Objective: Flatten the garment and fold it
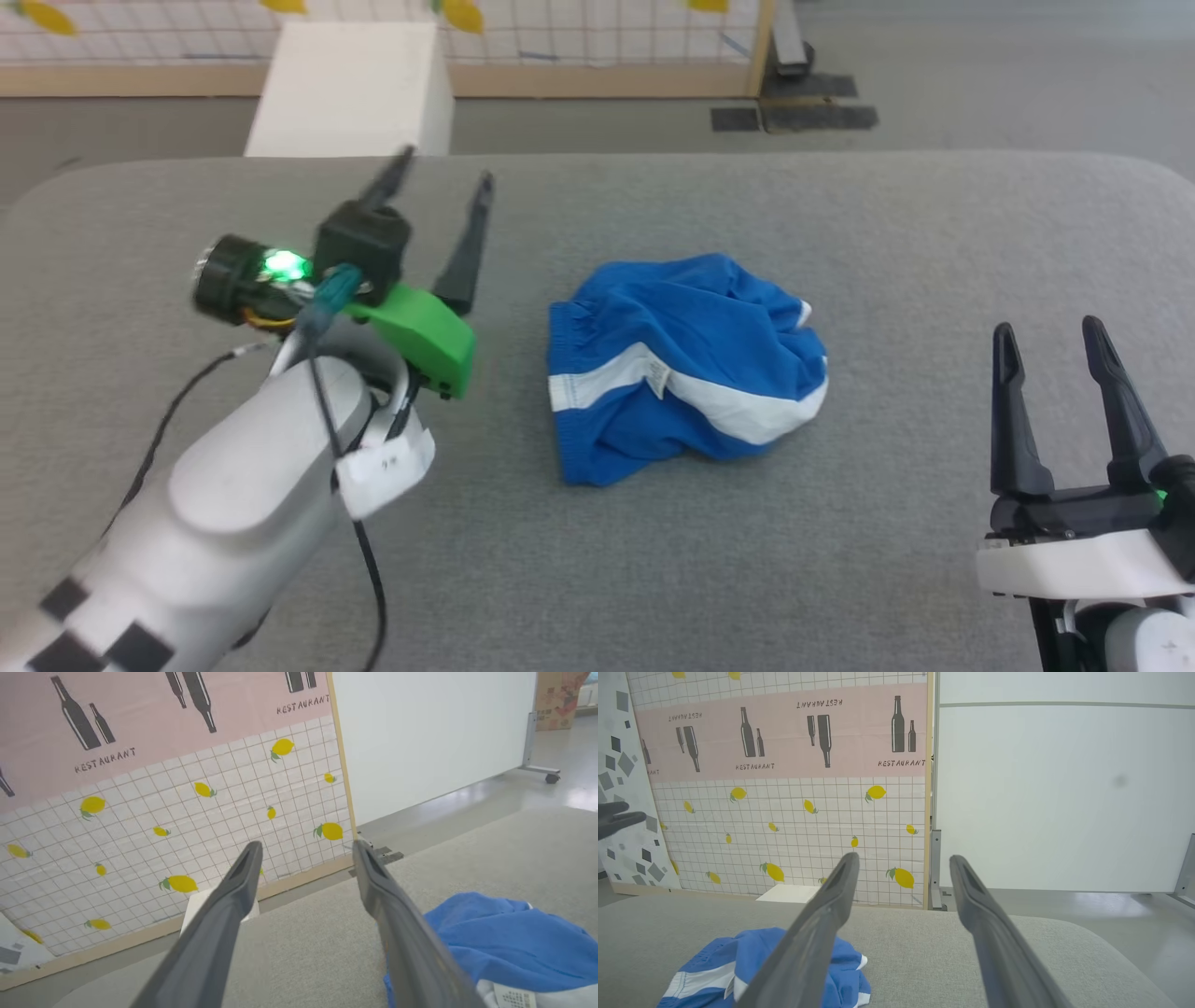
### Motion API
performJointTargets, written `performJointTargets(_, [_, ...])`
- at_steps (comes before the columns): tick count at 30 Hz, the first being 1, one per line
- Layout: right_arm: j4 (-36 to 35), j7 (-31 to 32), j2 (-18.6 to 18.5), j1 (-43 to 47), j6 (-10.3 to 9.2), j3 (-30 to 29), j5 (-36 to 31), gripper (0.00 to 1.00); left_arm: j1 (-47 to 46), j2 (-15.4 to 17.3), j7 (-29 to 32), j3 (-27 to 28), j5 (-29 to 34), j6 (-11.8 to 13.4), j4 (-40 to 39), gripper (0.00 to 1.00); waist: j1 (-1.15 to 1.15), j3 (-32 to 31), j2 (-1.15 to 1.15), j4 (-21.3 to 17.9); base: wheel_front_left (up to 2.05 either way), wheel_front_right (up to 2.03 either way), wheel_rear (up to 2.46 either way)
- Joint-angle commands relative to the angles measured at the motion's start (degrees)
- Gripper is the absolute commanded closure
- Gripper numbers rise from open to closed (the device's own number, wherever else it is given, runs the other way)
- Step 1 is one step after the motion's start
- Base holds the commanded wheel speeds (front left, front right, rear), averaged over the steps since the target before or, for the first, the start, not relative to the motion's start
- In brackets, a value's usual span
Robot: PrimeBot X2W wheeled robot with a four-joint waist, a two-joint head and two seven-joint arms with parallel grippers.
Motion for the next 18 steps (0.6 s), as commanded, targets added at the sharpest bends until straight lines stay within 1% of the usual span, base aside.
performJointTargets(1, [-0.2, -0.3, 0.0, 0.7, -0.09, -0.3, -0.4, 0.00, 2.9, 0.2, -0.4, 2.8, 2.7, 2.5, -2.4, 0.00, 0.00, -1.7, 0.00, 2.2, 0.00, 0.00, 0.00])
performJointTargets(3, [-0.1, -0.3, 0.0, 1.0, -0.09, -0.9, -0.4, 0.00, 8.3, 0.1, -0.4, 8.7, 6.7, 6.4, -6.8, 0.00, 0.00, -2.1, 0.00, 2.9, 0.00, 0.00, 0.00])
performJointTargets(5, [0.2, -0.3, 0.0, 1.2, -0.09, -1.3, -0.3, 0.00, 13.5, -0.2, -0.4, 13.5, 9.9, 8.9, -10.0, 0.00, 0.00, -2.6, 0.00, 3.2, 0.00, 0.00, 0.00])
performJointTargets(7, [0.3, -0.3, 0.0, 1.4, -0.09, -1.5, -0.3, 0.00, 18.5, -1.0, -0.4, 17.7, 12.5, 10.3, -12.4, 0.00, 0.00, -3.1, 0.00, 3.5, 0.00, 0.00, 0.00])
performJointTargets(9, [0.5, -0.3, 0.0, 1.6, -0.09, -1.8, -0.3, 0.00, 23.6, -2.2, -0.4, 21.9, 14.9, 10.9, -14.2, 0.00, 0.00, -3.7, 0.00, 3.6, 0.00, 0.00, 0.00])
performJointTargets(11, [0.6, -0.3, 0.0, 1.8, -0.09, -2.0, -0.2, 0.00, 27.3, -3.6, -0.4, 24.9, 16.4, 10.7, -15.2, 0.00, 0.00, -4.1, 0.00, 3.6, 0.00, 0.00, 0.00])
performJointTargets(14, [0.7, -0.3, 0.0, 2.3, -0.09, -2.1, 0.0, 0.00, 33.1, -6.2, -0.4, 29.3, 18.8, 9.3, -16.6, 0.00, 0.00, -4.7, 0.00, 3.6, 0.00, 0.00, 0.00])
performJointTargets(18, [0.9, -0.3, 0.0, 2.9, -0.09, -1.8, 0.3, 0.00, 38.6, -10.1, -0.4, 33.7, 20.7, 4.7, -17.6, 0.00, 0.00, -5.0, 0.00, 3.5, 0.00, 0.00, 0.00])
